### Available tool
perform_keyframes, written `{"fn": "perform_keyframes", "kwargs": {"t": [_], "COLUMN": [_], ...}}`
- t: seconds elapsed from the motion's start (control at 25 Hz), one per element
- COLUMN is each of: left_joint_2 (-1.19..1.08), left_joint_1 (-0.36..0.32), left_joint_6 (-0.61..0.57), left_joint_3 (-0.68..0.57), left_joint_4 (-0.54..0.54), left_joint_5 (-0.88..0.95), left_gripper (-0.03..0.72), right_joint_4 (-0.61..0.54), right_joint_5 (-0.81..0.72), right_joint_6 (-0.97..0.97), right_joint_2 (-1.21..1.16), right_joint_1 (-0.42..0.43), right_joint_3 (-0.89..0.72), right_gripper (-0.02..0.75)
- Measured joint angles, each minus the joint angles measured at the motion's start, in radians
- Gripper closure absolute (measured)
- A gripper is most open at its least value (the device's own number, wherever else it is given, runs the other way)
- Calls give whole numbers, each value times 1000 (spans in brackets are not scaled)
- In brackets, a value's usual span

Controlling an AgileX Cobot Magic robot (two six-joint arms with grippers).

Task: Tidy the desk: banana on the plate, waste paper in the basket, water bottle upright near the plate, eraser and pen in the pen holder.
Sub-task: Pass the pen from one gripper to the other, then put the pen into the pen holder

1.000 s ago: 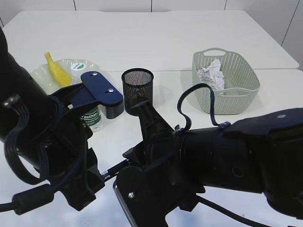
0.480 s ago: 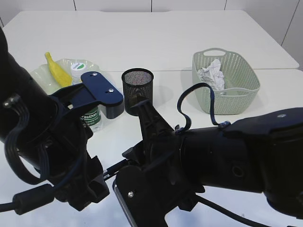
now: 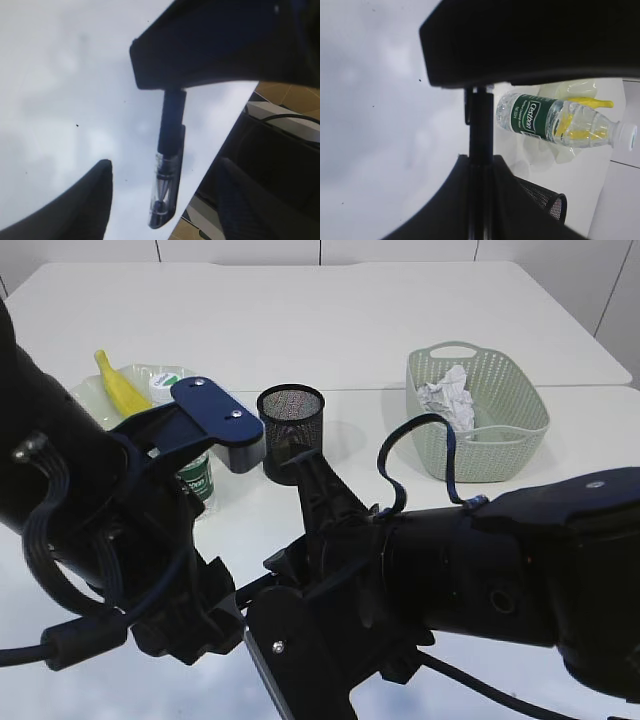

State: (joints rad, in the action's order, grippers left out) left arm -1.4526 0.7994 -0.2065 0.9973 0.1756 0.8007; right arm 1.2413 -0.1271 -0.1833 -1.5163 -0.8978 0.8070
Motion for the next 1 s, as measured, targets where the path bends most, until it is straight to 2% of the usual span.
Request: {"fn": "perform_keyframes", "kwargs": {"t": [0.16,0.56,0.8,1.0], "left_joint_2": [29,148,155,155], "left_joint_1": [-19,-154,-167,-167], "left_joint_6": [19,27,44,89], "left_joint_3": [0,0,-2,-2], "left_joint_4": [0,-8,-24,-45], "left_joint_5": [-8,29,54,49], "left_gripper": [234,234,234,237], "right_joint_4": [0,0,0,0], "right_joint_5": [-6,-12,-12,-8], "right_joint_6": [11,101,161,259], "right_joint_2": [0,0,0,0], "right_joint_1": [0,0,4,75], "right_joint_3": [0,0,0,0], "right_gripper": [690,691,691,691]}}
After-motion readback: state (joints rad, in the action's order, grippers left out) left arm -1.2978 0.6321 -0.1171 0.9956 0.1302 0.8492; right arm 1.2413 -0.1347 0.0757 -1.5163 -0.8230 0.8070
